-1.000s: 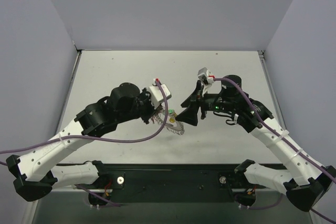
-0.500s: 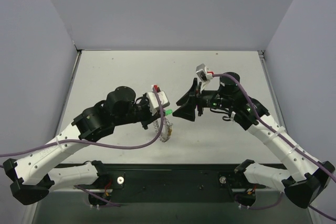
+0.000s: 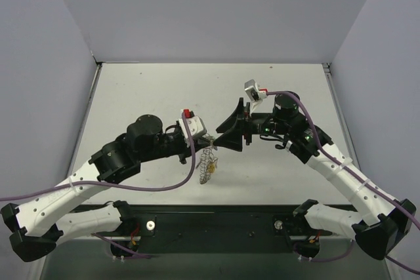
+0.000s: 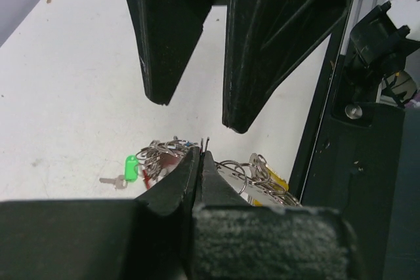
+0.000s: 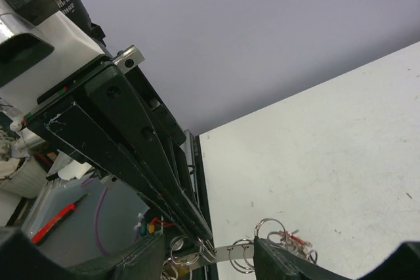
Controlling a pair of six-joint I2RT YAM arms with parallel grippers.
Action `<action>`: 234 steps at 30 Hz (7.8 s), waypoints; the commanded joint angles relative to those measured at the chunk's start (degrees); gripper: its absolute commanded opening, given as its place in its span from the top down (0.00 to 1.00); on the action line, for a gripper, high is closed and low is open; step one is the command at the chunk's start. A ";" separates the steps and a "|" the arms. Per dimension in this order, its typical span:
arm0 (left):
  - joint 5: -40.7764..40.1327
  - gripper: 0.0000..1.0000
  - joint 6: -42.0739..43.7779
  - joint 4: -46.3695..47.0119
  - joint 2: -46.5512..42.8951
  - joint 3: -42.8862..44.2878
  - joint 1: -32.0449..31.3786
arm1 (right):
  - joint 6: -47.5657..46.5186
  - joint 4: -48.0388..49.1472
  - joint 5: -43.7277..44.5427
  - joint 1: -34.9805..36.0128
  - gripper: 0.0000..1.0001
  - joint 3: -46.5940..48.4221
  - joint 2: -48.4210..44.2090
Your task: Put the keys on the keyring
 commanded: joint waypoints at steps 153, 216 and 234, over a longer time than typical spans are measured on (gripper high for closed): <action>23.13 1.00 -10.10 4.96 5.71 2.61 14.07 | -2.75 -1.94 23.39 -1.79 0.00 -3.06 -9.79; 32.26 1.00 -15.38 11.99 -5.72 -14.35 48.96 | 0.94 -25.50 47.92 9.01 0.65 30.78 56.56; 32.70 1.00 -15.55 12.25 -5.81 -14.62 49.49 | 0.94 -25.93 48.27 9.10 0.96 31.84 60.35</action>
